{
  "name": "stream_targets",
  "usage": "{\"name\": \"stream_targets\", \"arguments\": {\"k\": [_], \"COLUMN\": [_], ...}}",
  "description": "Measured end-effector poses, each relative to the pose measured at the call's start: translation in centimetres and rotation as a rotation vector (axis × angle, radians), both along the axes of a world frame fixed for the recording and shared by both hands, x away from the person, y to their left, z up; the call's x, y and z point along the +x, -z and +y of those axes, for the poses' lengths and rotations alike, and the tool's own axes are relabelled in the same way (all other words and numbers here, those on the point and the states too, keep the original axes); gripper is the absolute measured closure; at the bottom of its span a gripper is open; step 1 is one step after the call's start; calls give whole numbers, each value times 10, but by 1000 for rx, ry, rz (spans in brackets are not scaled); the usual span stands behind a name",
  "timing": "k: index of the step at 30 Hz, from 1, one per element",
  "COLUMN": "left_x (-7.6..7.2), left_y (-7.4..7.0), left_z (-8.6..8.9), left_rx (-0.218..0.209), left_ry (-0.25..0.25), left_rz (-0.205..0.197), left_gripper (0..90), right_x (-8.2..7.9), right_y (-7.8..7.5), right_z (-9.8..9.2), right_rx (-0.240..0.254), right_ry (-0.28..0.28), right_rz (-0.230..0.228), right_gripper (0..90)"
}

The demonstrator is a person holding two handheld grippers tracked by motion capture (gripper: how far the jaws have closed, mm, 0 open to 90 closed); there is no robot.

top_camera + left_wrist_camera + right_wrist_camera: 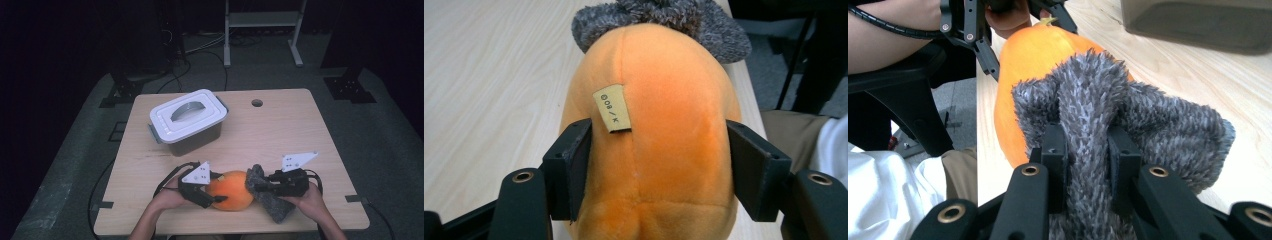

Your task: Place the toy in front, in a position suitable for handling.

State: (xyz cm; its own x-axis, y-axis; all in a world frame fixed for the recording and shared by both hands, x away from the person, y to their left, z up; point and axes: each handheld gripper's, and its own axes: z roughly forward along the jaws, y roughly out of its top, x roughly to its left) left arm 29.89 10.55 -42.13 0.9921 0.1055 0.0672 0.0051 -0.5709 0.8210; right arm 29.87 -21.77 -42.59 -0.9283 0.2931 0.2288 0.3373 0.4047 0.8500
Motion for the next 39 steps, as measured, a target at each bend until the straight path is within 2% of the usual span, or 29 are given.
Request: {"name": "stream_targets", "arguments": {"k": [2, 3, 4, 5, 6, 9, 11, 12, 13, 16, 17, 19, 23, 24, 27, 29, 32, 33, 34, 35, 38, 39], "left_x": [0, 0, -1, -1, -1, 0, 1, 1, 1, 1, 1, -1, -1, -1, -1, -2, -9, -9, -12, -12, -11, -11], "left_y": [0, 0, 1, 1, 0, 0, 1, 1, 1, 2, 2, 3, 3, 3, 2, 2, 0, 0, 0, 0, 0, 0], "left_z": [1, 1, 1, 1, 2, 4, 6, 7, 8, 8, 7, 6, 8, 9, 8, 7, -2, -2, -5, -5, -3, -3], "left_rx": [-1, -1, 1, 1, 4, 9, 4, -2, -3, -3, -1, 1, 7, 7, 7, 10, 30, 30, 40, 40, 36, 33], "left_ry": [15, 15, 21, 21, 26, 25, 26, 22, 25, 35, 41, 55, 69, 68, 67, 69, 98, 98, 114, 114, 115, 112], "left_rz": [1, 1, 0, 0, 0, 2, 11, 21, 23, 22, 21, 14, 8, 13, 11, 5, -38, -38, -67, -67, -64, -60], "left_gripper": [326, 325, 325, 324, 323, 318, 317, 317, 317, 317, 311, 310, 310, 309, 310, 310, 298, 291, 287, 287, 287, 286], "right_x": [0, 0, 1, 1, 2, 3, 3, 3, 3, 3, 2, 1, 2, 3, 1, 0, -2, -2, -3, -4, -2, -1], "right_y": [-3, -3, -7, -7, -8, 0, 2, 3, 3, 2, -3, -7, -2, 0, 0, -4, -14, -14, -16, -15, -8, -6], "right_z": [-3, -3, -3, -3, -2, 2, 2, -1, -3, -5, -3, 3, 7, 6, 2, 1, 5, 5, 9, 11, 9, 7], "right_rx": [32, 32, 71, 71, 70, 13, 7, -25, -32, -22, 3, 15, -1, -11, -36, -18, 23, 23, 12, -4, -3, -19], "right_ry": [8, 8, 15, 15, 15, 5, 3, 16, 22, 34, 36, 29, 15, 11, 15, 16, 2, 2, -14, -19, -25, -22], "right_rz": [-4, -4, -13, -13, -13, 0, 6, 2, 6, 6, -10, -24, -15, 2, 3, -9, -31, -31, -42, -43, -13, -10], "right_gripper": [739, 739, 740, 740, 739, 739, 739, 740, 739, 739, 739, 739, 740, 739, 739, 738, 738, 738, 738, 738, 738, 738]}}
